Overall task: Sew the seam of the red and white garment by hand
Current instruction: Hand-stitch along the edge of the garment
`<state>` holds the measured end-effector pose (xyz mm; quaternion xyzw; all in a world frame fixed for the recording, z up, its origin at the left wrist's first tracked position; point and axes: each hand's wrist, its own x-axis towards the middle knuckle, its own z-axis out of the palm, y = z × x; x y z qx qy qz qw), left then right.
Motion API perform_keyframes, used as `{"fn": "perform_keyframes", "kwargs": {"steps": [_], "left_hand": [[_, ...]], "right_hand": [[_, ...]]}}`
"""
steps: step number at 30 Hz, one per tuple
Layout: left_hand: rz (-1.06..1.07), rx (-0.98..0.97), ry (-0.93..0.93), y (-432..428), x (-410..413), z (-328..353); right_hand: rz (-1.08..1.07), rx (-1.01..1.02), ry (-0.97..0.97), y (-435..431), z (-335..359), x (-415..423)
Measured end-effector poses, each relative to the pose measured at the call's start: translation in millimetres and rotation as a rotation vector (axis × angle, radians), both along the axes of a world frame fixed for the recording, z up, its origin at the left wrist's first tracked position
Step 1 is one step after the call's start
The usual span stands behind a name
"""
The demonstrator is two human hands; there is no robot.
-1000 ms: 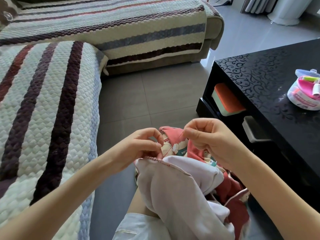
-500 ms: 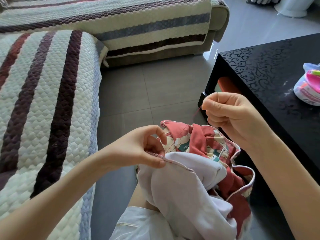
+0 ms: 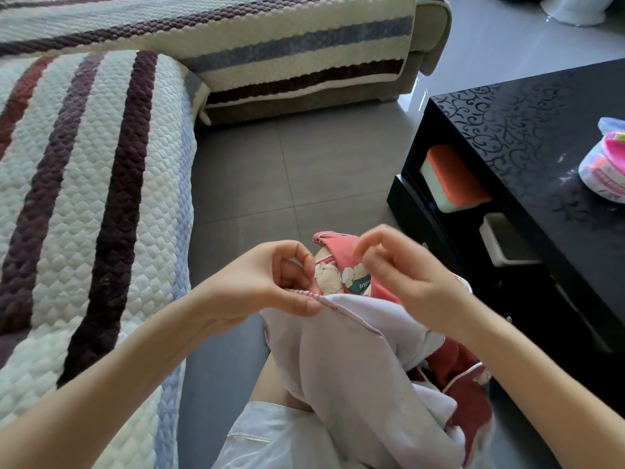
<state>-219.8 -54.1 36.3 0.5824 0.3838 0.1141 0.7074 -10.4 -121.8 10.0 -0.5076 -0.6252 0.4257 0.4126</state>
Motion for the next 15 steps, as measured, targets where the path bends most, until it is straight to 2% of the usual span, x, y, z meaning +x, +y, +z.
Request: {"fn": "perform_keyframes", "kwargs": {"steps": [4,15], "left_hand": [[-0.005,-0.017,-0.013,1.5,-1.1,-1.0],[-0.013,-0.018,-0.014,2.2,-1.1,0.2]], "right_hand": [[-0.007,0.069,-0.237,-14.7,-18.6,-9.2],[0.023,0.035,-0.154,-18.8,-21.7,-13.7]]}}
